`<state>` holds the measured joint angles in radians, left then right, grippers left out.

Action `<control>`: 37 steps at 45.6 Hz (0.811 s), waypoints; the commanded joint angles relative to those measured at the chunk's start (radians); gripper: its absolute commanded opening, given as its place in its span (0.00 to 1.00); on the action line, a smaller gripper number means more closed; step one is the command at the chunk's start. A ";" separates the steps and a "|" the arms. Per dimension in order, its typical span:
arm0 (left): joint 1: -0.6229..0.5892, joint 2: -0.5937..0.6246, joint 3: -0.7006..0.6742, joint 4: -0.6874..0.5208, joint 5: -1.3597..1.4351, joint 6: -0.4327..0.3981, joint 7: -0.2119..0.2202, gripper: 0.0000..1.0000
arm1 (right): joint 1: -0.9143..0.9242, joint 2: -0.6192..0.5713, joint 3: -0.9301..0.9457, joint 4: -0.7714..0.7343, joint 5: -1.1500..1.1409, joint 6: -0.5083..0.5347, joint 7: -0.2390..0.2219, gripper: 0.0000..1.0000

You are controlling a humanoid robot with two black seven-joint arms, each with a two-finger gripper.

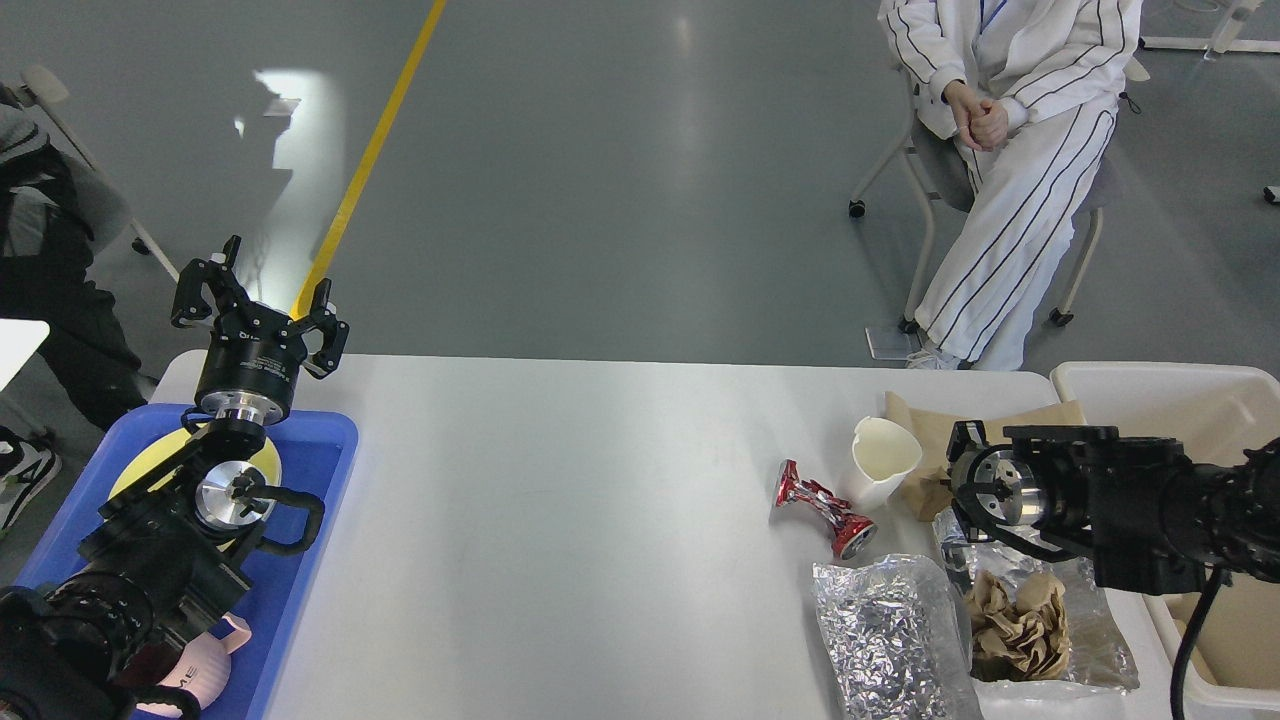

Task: Tidy desktop
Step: 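Lower the right gripper down onto the brown paper bag, then grasp the brown paper bag, lift it and drop it into the white bin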

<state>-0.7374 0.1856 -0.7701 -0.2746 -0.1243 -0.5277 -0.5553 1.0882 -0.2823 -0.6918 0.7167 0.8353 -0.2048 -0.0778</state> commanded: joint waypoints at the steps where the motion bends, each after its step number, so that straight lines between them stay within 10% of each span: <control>1: 0.001 0.000 0.000 0.000 0.000 0.000 0.000 0.97 | 0.010 0.000 0.000 0.003 0.001 -0.001 0.000 0.00; 37: 0.001 0.000 -0.003 0.000 0.000 0.000 0.000 0.97 | 0.314 -0.224 -0.219 0.217 -0.169 0.113 -0.017 0.00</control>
<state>-0.7369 0.1856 -0.7731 -0.2746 -0.1243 -0.5277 -0.5553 1.3034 -0.4505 -0.8546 0.8727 0.7315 -0.1641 -0.0951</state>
